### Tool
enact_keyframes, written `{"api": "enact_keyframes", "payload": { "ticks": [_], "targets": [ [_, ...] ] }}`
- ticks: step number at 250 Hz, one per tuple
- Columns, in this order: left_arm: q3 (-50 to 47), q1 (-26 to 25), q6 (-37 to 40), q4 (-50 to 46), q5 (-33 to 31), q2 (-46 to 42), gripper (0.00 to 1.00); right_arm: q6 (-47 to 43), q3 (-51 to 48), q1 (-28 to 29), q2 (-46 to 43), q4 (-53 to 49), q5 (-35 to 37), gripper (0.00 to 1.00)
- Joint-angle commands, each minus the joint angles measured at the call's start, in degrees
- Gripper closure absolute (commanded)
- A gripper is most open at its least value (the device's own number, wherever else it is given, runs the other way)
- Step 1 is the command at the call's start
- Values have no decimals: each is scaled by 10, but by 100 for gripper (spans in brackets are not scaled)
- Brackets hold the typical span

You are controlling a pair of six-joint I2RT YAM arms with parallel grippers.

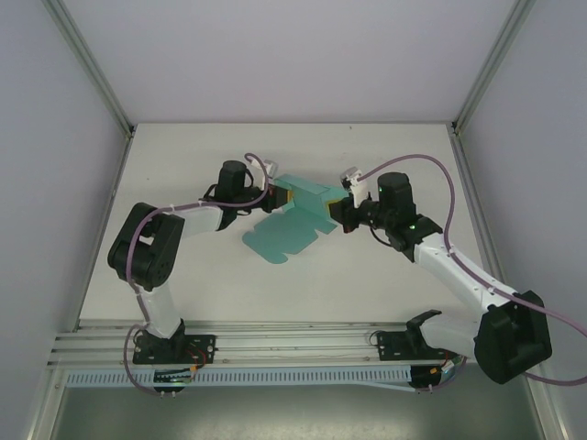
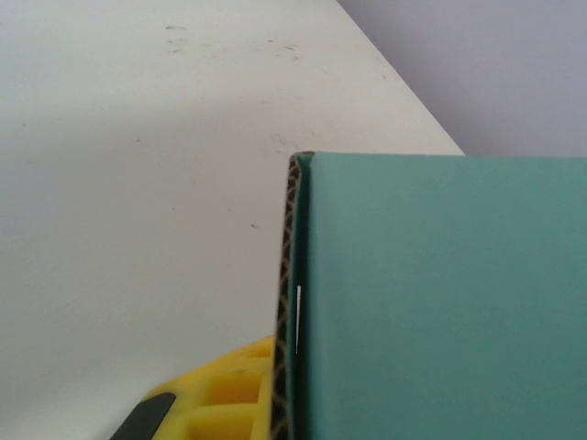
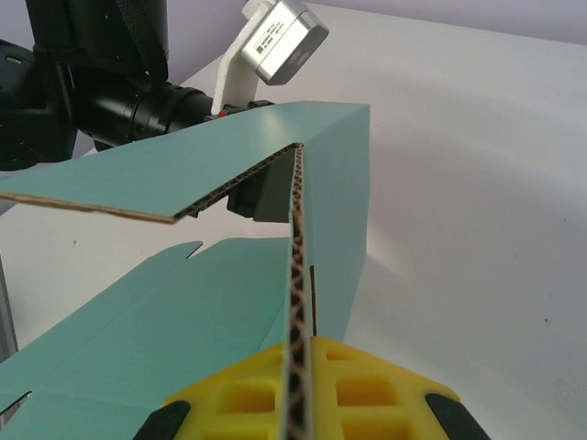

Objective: Assemble paper box

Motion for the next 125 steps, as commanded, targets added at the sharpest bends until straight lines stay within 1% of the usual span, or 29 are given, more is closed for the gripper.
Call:
{"api": "enact_keyframes", "payload": {
  "ticks": [1, 37, 56, 79, 95, 110, 125],
  "targets": [
    [29, -1, -3, -51, -160, 2, 100, 17, 12, 4, 2, -32, -20, 100],
    [67, -33, 22, -167, -404, 8, 100, 20, 9, 7, -4, -19, 7, 100],
    [77, -42, 16, -201, -484, 13, 100, 23, 11, 8, -6, -13, 19, 100],
    [73, -47, 19, -199, -552, 17, 100, 25, 14, 8, -6, -12, 35, 100],
    [78, -49, 31, -206, -584, 22, 100, 21, 15, 8, -6, -13, 40, 100],
    [78, -50, 48, -199, -598, 24, 100, 23, 16, 8, -7, -9, 40, 100],
    [79, -51, 60, -196, -583, 24, 100, 24, 18, 8, -5, -6, 40, 100]
  ]
}}
